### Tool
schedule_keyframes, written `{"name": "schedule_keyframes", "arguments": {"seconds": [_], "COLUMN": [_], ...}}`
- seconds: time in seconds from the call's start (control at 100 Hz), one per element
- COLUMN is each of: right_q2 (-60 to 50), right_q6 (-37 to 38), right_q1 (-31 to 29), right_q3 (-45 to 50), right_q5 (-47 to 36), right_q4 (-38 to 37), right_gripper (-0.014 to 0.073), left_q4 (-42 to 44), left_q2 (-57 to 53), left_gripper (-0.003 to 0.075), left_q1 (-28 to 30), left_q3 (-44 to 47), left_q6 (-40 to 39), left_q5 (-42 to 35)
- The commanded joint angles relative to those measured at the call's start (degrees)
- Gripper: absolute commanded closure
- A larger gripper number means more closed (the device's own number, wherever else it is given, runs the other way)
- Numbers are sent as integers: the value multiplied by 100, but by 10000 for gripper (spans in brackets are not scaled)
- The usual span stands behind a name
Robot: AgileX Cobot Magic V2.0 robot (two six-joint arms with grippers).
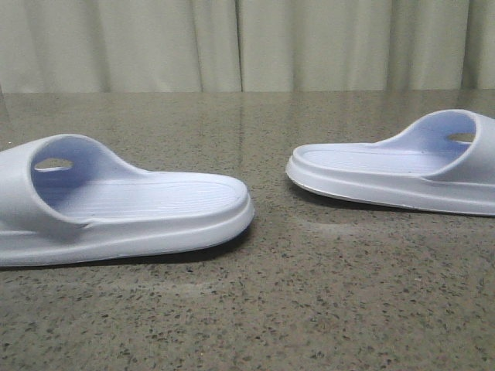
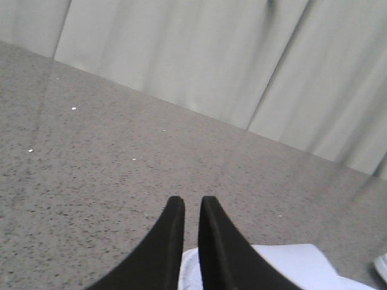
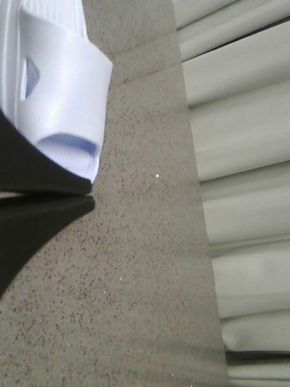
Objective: Insert blue slippers together front up
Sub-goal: 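Lower left gripper onto the heel of its slipper and close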
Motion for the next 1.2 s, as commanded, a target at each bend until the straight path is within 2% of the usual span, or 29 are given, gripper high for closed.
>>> {"name": "schedule_keyframes", "arguments": {"seconds": [0.0,0.18,0.43,0.5,0.57,0.67,0.74,0.81,0.86,0.93,1.19], "right_q2": [261,1053,1709,1747,1745,1745,1745,1745,1745,1745,1745], "right_q6": [18,18,18,18,18,18,18,18,18,18,18], "right_q1": [-35,-35,-35,-35,-35,-35,-35,-35,-35,-35,-35], "right_q3": [-650,-1368,-1748,-1748,-1748,-1748,-1748,-1748,-1748,-1748,-1748], "right_q5": [315,1081,1250,1250,1224,1078,944,859,833,833,823], "right_q4": [243,324,810,823,837,837,837,837,837,837,837], "right_gripper": [700,700,694,655,572,368,237,167,158,159,159], "left_q4": [-173,-151,-209,-232,-249,-347,-429,-458,-458,-458,-423], "left_q2": [521,1880,3148,3265,3296,3296,3296,3296,3296,3296,3356], "left_gripper": [705,705,704,703,693,615,512,377,274,188,170], "left_q1": [2,2,2,2,2,2,2,2,2,2,13], "left_q3": [-639,-1661,-2338,-2343,-2343,-2343,-2343,-2343,-2343,-2343,-2161], "left_q6": [-50,-37,-5,-5,5,8,17,17,17,-40,-608], "left_q5": [268,1356,1778,1790,1790,1790,1841,1843,1843,1856,1590]}}
